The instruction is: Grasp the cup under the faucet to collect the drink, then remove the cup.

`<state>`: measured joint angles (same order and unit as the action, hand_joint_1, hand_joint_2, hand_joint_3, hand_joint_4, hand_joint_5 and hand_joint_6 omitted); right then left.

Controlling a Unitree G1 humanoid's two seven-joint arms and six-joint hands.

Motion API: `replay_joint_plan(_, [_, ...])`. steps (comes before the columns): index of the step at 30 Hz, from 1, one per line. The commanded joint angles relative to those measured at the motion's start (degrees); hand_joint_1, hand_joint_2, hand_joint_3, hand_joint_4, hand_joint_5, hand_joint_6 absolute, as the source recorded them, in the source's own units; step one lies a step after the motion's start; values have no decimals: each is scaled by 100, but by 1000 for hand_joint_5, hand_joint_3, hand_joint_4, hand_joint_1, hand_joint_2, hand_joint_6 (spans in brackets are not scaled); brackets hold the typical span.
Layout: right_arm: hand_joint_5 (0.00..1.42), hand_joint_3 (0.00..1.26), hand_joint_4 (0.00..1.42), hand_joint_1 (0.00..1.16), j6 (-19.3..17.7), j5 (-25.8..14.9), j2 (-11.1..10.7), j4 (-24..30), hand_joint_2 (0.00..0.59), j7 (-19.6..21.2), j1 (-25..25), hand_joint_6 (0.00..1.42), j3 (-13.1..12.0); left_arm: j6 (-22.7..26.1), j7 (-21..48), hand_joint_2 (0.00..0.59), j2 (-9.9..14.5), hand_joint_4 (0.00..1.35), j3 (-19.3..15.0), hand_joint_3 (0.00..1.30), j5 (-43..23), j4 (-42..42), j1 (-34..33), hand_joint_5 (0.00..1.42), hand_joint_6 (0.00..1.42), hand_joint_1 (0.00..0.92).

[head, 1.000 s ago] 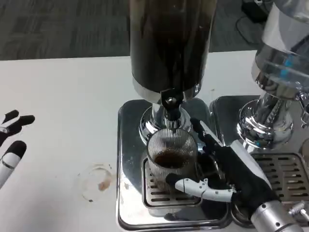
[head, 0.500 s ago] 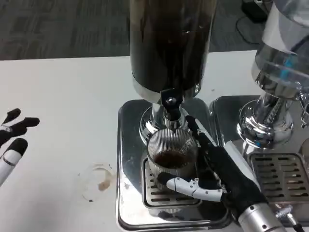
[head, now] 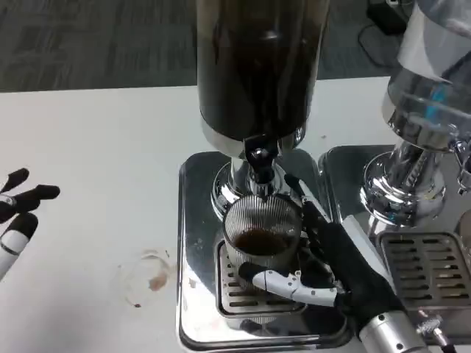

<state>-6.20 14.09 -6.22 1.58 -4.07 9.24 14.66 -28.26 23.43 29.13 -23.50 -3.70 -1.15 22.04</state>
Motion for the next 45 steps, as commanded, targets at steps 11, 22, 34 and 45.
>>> replay_joint_plan(11, [368, 65, 251, 898, -46, 17, 104, -225, 121, 86, -114, 540, 87, 161, -20, 254, 22, 39, -29, 313, -46, 202, 131, 165, 0, 0])
replay_joint_plan(22, [492, 174, 353, 934, -93, 104, 141, -272, 135, 202, -135, 671, 103, 9, 93, 258, 111, 41, 29, 303, 0, 215, 197, 163, 0, 0])
replay_joint_plan(34, [541, 220, 391, 940, -161, 132, 180, -313, 136, 334, -96, 704, 123, -327, 250, 261, 1169, 0, 527, 90, 1684, 385, -137, 0, 0, 0])
replay_joint_plan(45, [608, 254, 435, 951, -226, 262, 213, -205, 138, 533, -61, 808, 118, -334, 232, 256, 1414, 0, 763, 77, 2140, 248, -110, 0, 0, 0])
